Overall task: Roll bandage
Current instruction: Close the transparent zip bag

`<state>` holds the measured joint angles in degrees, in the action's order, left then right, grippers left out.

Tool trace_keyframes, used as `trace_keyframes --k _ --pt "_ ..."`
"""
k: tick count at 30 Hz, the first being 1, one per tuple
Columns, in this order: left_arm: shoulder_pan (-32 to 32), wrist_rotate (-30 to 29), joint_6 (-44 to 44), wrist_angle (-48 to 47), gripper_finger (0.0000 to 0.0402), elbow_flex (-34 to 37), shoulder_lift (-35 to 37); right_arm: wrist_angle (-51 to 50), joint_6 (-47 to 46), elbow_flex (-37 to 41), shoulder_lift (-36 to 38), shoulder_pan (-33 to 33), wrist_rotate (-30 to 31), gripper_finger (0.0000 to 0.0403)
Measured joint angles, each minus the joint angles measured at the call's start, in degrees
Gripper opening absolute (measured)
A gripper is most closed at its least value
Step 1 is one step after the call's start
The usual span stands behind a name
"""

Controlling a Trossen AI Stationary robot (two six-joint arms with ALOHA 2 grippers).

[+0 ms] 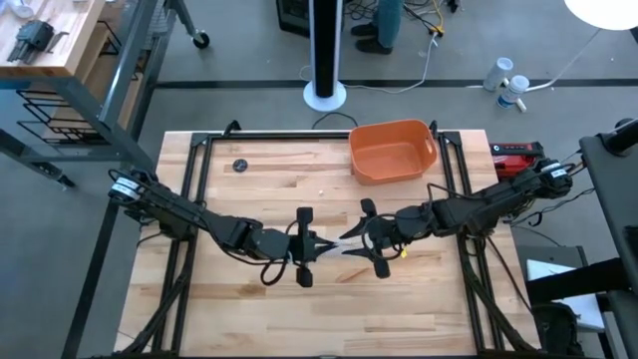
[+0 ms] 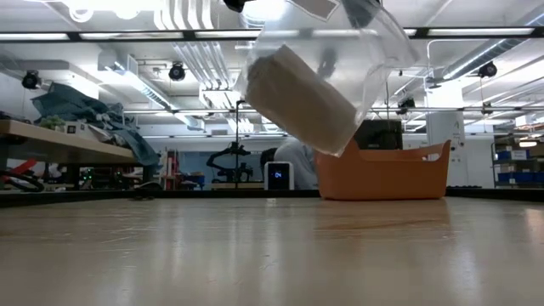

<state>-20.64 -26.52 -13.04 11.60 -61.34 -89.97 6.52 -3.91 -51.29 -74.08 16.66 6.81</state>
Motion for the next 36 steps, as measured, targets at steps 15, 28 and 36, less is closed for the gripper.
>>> trace_keyframes --k 15,28,36 --pt "-0.7 0.0 -1.5 -0.6 0.0 0.0 0.0 12.1 -2.2 6.6 -0.3 -2.7 -4.4 0.0121" --pt "-0.8 -0.1 -1.5 -0.5 0.0 0.0 0.0 13.5 -2.0 6.7 -0.6 -3.7 -6.8 0.0039" --pt "-0.8 0.0 1.2 -0.5 0.0 0.0 0.0 13.4 -1.4 6.7 -0.8 -4.1 -8.4 0.0002"
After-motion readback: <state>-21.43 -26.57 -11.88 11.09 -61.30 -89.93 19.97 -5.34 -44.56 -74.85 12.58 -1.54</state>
